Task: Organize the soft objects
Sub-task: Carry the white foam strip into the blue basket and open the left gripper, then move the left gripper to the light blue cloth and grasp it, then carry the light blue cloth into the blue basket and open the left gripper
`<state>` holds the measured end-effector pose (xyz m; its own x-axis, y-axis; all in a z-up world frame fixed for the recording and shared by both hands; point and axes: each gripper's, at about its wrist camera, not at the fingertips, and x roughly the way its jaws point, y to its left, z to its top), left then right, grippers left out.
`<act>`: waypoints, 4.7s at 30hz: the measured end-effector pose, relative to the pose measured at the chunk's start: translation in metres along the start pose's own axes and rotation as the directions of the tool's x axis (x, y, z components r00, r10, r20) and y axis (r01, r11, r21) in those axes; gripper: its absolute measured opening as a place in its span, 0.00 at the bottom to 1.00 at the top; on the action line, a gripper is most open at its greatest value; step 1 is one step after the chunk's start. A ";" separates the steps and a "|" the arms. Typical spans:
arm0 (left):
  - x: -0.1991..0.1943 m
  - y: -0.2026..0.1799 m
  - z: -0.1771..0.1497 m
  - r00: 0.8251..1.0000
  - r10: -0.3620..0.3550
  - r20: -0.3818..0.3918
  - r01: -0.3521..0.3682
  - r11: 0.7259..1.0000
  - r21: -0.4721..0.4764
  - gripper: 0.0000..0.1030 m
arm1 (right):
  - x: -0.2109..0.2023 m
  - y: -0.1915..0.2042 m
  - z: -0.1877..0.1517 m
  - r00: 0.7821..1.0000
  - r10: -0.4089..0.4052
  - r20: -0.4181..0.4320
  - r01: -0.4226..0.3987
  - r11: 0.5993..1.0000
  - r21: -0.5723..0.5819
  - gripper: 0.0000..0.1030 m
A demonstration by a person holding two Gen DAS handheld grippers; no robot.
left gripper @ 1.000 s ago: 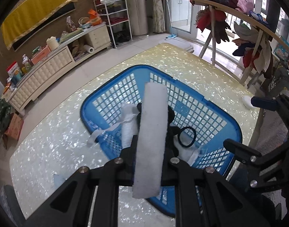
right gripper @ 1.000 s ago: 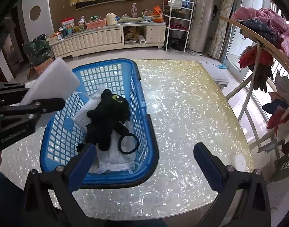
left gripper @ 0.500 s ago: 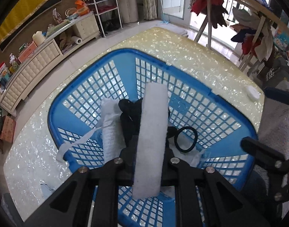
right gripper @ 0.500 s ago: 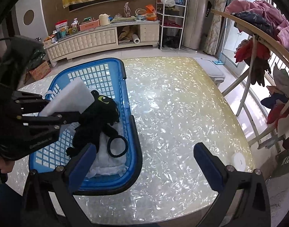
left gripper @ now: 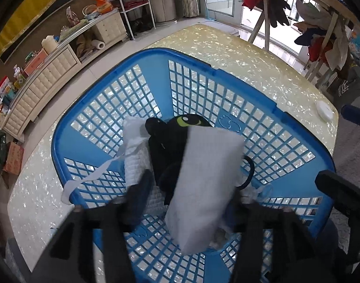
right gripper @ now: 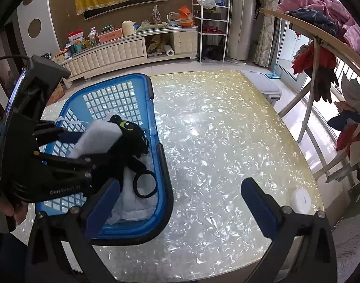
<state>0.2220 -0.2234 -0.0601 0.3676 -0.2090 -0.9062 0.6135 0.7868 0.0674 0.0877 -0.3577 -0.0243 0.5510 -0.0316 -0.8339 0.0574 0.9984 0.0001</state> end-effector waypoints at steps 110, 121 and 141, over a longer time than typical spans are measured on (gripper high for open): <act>-0.010 0.213 -0.172 0.999 0.016 -0.035 -0.025 0.959 -0.284 0.08 | 0.030 0.249 0.023 0.975 0.190 -0.117 -0.220 0.899 -0.378 1.00; -0.079 0.174 -0.175 0.999 0.032 0.022 -0.025 0.966 -0.259 0.08 | -0.004 0.199 0.014 0.991 0.111 -0.069 -0.128 0.930 -0.345 1.00; -0.122 0.091 -0.119 0.992 0.017 0.123 0.000 0.991 -0.136 0.08 | -0.030 0.102 0.004 0.999 0.027 -0.027 -0.033 0.969 -0.246 1.00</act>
<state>0.1499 -0.0574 0.0067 0.4615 -0.2657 -0.8464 0.5127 0.8585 0.0100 0.0804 -0.2552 0.0030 0.5296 -0.0036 -0.8483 -0.1672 0.9799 -0.1086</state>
